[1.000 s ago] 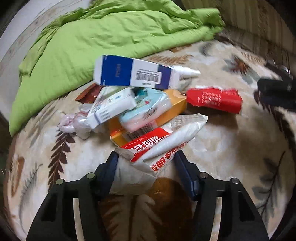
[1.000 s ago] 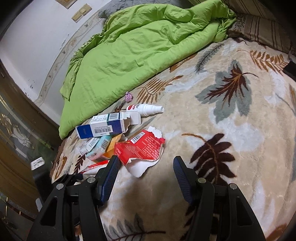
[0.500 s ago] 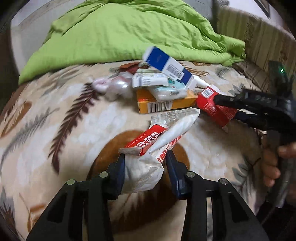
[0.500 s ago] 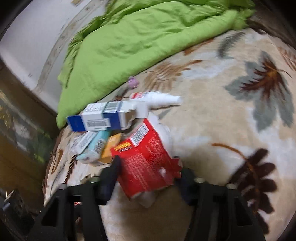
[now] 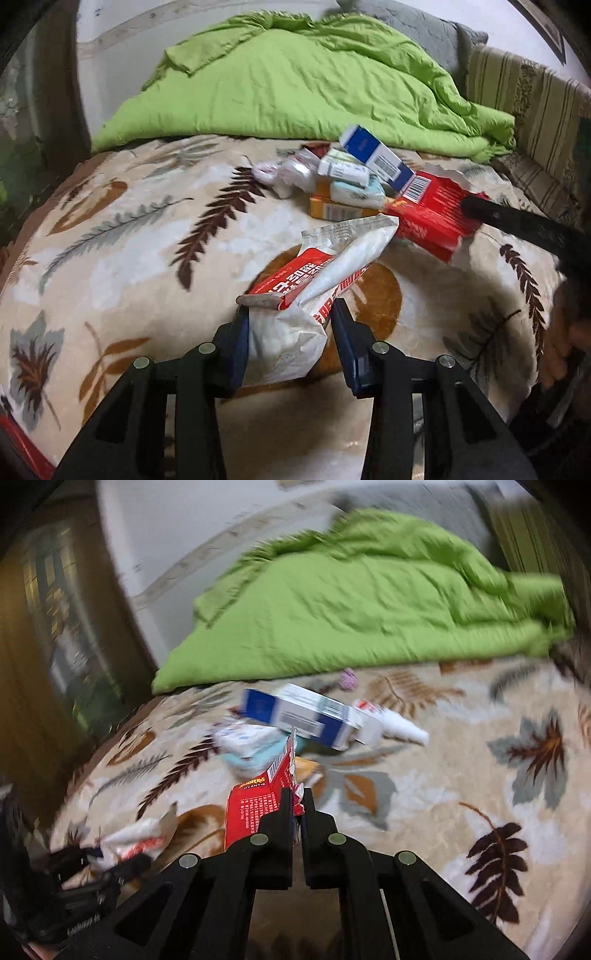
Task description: Collect trash
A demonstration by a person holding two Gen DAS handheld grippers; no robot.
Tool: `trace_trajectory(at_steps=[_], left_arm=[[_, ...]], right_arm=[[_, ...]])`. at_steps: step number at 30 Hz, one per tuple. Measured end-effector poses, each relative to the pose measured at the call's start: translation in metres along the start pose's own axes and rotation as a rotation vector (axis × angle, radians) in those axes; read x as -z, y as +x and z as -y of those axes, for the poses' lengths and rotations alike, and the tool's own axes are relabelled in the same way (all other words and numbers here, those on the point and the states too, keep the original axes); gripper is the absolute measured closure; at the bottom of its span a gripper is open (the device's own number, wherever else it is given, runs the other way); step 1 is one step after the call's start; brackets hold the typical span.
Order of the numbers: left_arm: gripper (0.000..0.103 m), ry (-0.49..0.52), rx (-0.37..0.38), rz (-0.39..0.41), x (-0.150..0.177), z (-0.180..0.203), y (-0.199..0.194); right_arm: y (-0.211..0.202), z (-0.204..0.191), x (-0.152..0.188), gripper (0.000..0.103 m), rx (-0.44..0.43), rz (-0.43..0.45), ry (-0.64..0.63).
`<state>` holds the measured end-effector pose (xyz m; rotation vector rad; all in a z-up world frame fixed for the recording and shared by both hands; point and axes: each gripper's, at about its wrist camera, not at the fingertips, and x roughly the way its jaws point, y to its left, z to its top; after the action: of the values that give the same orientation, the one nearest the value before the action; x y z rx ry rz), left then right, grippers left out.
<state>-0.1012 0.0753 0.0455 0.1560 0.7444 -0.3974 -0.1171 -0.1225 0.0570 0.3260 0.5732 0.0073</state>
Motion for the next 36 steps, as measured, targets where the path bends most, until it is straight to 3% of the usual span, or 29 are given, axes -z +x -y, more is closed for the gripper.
trace_trajectory(at_steps=[7, 21, 36], left_arm=[[0.063, -0.012, -0.046, 0.037, 0.006, -0.004, -0.015], [0.062, -0.016, -0.127, 0.087, 0.008, -0.008, -0.020], [0.062, -0.022, -0.138, 0.146, 0.004, -0.009, -0.040]], right_arm=[[-0.027, -0.035, 0.017, 0.099, 0.003, 0.048, -0.103], [-0.046, -0.038, 0.026, 0.099, 0.056, 0.065, -0.101], [-0.058, -0.043, 0.021, 0.099, 0.063, 0.072, -0.100]])
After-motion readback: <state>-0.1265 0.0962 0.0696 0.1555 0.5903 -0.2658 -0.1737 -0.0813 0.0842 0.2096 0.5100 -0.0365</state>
